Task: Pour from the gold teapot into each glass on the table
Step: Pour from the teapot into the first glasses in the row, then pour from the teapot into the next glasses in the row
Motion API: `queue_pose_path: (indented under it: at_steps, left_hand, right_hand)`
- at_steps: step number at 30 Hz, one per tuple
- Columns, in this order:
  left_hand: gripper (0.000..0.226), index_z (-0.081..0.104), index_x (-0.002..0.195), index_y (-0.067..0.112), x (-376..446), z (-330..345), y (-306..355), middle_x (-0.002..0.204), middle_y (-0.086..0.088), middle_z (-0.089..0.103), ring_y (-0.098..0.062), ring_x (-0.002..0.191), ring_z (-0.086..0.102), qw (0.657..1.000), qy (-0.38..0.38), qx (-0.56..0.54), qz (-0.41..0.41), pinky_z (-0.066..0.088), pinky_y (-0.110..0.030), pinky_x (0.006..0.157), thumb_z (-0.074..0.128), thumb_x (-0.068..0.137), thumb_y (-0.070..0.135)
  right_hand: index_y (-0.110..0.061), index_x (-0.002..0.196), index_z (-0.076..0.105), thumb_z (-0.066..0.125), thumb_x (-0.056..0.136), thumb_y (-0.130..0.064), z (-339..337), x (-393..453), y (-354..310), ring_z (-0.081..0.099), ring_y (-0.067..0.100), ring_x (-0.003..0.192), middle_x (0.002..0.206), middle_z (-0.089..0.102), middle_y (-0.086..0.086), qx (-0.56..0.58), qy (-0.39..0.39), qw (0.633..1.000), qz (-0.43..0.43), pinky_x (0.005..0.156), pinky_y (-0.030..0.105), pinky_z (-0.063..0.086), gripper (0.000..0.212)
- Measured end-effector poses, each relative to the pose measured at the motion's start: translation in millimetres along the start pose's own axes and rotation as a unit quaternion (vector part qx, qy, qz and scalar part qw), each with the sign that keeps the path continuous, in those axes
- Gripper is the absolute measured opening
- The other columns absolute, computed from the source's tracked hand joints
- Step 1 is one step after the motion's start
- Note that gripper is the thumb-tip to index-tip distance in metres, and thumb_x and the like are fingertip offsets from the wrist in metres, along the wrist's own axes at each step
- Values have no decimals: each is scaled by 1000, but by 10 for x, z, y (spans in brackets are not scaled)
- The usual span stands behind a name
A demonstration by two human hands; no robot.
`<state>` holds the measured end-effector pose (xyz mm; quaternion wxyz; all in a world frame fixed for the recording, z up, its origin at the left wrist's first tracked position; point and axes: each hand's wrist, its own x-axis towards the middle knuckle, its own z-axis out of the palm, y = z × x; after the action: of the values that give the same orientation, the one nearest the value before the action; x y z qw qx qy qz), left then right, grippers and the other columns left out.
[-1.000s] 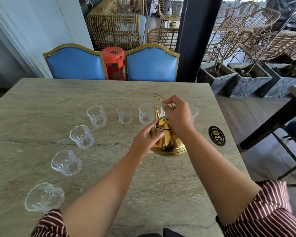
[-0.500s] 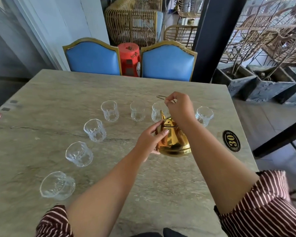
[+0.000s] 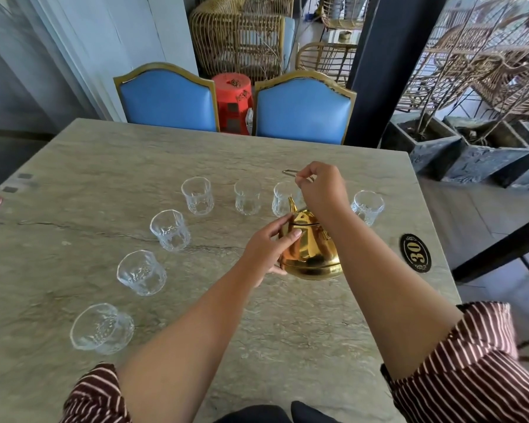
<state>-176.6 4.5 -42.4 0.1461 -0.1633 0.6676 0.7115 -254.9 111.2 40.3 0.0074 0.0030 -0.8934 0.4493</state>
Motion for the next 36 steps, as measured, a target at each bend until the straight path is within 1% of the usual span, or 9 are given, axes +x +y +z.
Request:
queue_pose_path:
  at_steps: [4, 7, 12, 16, 19, 22, 25, 30, 36]
  left_hand:
    - [59, 51, 143, 40, 3, -4, -9, 147, -4, 55, -31, 117, 65, 1000, 0, 0, -2, 56, -67, 84, 73, 89, 32]
    - [58, 52, 142, 40, 2, -8, -11, 146, -4, 56, -30, 117, 65, 1000, -1, 0, -2, 56, -66, 83, 73, 89, 32]
    - [56, 54, 140, 41, 5, -5, 6, 144, -1, 58, -27, 113, 67, 1000, -4, -2, -4, 56, -67, 83, 74, 88, 33]
    - [56, 54, 139, 42, 5, 1, 8, 145, 0, 57, -26, 113, 67, 1000, -6, -1, 0, 58, -65, 80, 75, 87, 34]
    - [57, 55, 139, 41, 1, 9, 16, 145, -1, 57, -27, 114, 67, 1000, -7, -2, 3, 58, -63, 79, 75, 87, 34]
    - [57, 55, 139, 42, 0, 14, 24, 145, -1, 57, -27, 114, 67, 1000, -8, -2, 4, 58, -64, 79, 75, 87, 35]
    - [57, 55, 139, 42, -6, 14, 32, 144, -1, 57, -27, 112, 68, 1000, -6, -3, 5, 58, -64, 78, 75, 87, 35]
    - [57, 55, 139, 41, -8, 8, 41, 145, -2, 57, -29, 116, 66, 1000, -6, -8, 0, 58, -65, 79, 75, 87, 34]
    - [56, 55, 139, 41, -12, -9, 38, 145, -2, 57, -29, 114, 67, 1000, -8, -5, 0, 58, -64, 79, 75, 87, 33]
  right_hand:
    - [-13, 93, 66, 57, 93, -14, 6, -3, 1, 52, 9, 59, 89, 60, -2, -3, 2, 1000, -2, 61, 30, 51, 9]
    - [-12, 94, 67, 57, 93, -13, 3, -3, 2, 53, 11, 62, 90, 60, -2, -5, 4, 1000, -3, 64, 31, 51, 10]
    - [-11, 97, 67, 57, 93, -15, -17, 1, -2, 57, 17, 71, 102, 68, 4, -11, 8, 1000, -4, 70, 37, 55, 11]
    - [-13, 97, 66, 57, 93, -17, -38, 12, 1, 56, 17, 65, 99, 66, 3, -18, 6, 1000, -6, 63, 31, 50, 11]
    - [-13, 97, 66, 57, 94, -17, -54, 16, -3, 55, 15, 62, 90, 61, -1, -20, 4, 1000, -9, 62, 31, 50, 11]
    - [-13, 97, 66, 58, 94, -17, -58, 29, -11, 52, 12, 60, 88, 59, -1, -24, 3, 1000, -9, 62, 30, 49, 10]
    - [-13, 95, 66, 57, 94, -17, -56, 38, -18, 49, 10, 54, 87, 60, -1, -22, -1, 1000, -10, 55, 26, 44, 10]
    - [-13, 95, 66, 57, 94, -16, -58, 40, -39, 54, 13, 62, 86, 60, -1, -21, -6, 1000, -9, 63, 31, 51, 9]
    - [-12, 93, 65, 57, 94, -15, -49, 39, -44, 50, 13, 53, 84, 59, 0, -18, -11, 1000, -10, 52, 25, 43, 8]
